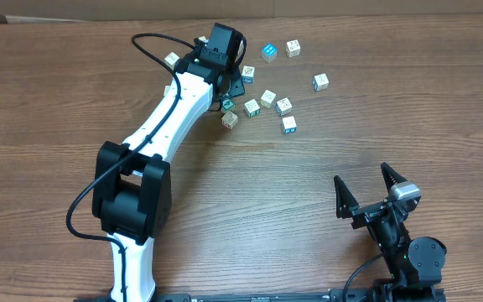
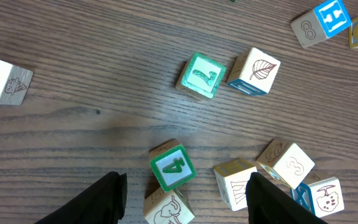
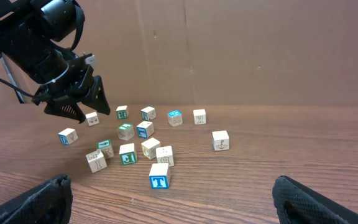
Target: Form a circle
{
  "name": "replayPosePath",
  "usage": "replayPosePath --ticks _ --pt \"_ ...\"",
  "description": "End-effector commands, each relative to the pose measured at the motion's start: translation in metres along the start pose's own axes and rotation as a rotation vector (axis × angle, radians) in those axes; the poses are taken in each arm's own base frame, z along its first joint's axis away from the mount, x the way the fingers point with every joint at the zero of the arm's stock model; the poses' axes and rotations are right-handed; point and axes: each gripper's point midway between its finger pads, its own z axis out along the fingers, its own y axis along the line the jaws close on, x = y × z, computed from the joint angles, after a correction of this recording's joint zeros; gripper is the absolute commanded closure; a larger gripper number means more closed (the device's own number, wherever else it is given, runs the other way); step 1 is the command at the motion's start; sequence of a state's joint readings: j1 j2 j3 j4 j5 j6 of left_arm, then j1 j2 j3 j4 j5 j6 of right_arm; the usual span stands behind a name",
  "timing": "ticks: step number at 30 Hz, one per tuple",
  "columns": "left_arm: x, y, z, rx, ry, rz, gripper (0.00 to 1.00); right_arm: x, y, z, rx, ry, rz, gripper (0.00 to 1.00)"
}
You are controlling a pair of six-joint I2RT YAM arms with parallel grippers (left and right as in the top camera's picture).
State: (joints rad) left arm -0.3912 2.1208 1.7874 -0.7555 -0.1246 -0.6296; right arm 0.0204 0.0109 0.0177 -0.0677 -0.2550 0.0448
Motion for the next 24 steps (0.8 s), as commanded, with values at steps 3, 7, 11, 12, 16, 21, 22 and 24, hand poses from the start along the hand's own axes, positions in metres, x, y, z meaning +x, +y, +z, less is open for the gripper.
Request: replayPosePath --ticks 3,7,11,12,16,21,22,24 --pt "-0.002 0.001 -0.005 -0.011 -0.016 -0.011 0.40 0.001 -0.002 0.000 0.010 -0.005 -0.006 0.00" --pt "-0.002 0.001 -0.004 -0.011 -0.018 -0.011 0.38 0.001 -0.002 0.000 0.010 -0.005 -0.006 0.00" --pt "0.001 0.005 0.006 -0.035 -0.011 -0.008 0.36 0.001 -0.002 0.000 0.010 -0.005 -0.006 0.00" --pt "0.002 0.006 0.008 -0.038 -0.008 -0.008 0.35 0.001 -0.002 0.000 0.010 -0.005 -0.006 0.00" --pt "0.005 0.009 0.016 -0.052 0.004 -0.008 0.34 0.001 -0.002 0.000 0.010 -0.005 -0.006 0.00" --pt "0.006 0.009 0.023 -0.054 0.002 -0.008 0.33 0.001 -0.002 0.000 0.010 -0.005 -0.006 0.00" --pt "0.006 0.009 0.024 -0.055 0.003 -0.008 0.33 0.001 -0.002 0.000 0.010 -0.005 -0.006 0.00" --pt "0.006 0.009 0.026 -0.055 0.002 -0.008 0.33 0.001 -0.002 0.000 0.010 -0.005 -0.006 0.00"
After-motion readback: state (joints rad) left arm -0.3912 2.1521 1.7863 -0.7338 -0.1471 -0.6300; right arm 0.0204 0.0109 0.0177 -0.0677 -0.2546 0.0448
